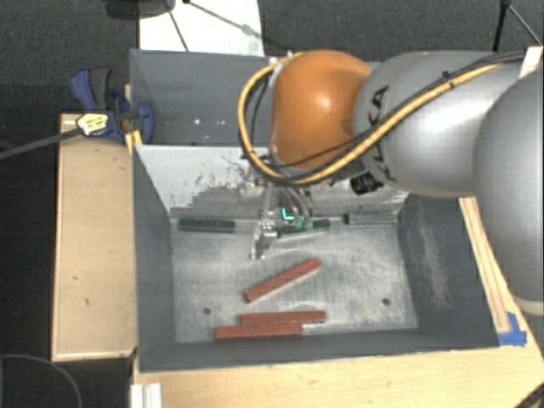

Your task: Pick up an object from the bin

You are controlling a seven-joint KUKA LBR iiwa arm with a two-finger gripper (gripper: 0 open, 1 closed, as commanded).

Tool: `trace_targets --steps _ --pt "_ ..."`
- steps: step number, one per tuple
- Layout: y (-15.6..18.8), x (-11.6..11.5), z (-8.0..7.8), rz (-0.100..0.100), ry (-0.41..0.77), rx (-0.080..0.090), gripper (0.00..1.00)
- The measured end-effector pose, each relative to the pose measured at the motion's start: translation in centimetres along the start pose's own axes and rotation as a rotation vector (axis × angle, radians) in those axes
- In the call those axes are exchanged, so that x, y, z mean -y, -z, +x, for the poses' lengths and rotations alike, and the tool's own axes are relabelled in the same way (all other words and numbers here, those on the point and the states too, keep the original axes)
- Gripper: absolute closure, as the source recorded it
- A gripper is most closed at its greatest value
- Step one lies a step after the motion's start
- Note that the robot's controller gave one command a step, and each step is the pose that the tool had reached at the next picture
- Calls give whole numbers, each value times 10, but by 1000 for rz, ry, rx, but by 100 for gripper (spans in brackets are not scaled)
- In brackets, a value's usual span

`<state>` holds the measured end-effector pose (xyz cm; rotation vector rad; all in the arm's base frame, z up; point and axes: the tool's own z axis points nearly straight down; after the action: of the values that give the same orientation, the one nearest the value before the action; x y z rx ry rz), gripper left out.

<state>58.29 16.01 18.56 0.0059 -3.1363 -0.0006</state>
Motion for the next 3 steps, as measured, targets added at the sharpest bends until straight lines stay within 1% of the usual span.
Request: trace_targets --steps 1,2,3 --pt "5 1 -2 -1 -4 8 0" --pt "-43 16 33 -2 -74 11 0" --pt "-57 20 43 -2 -89 9 0"
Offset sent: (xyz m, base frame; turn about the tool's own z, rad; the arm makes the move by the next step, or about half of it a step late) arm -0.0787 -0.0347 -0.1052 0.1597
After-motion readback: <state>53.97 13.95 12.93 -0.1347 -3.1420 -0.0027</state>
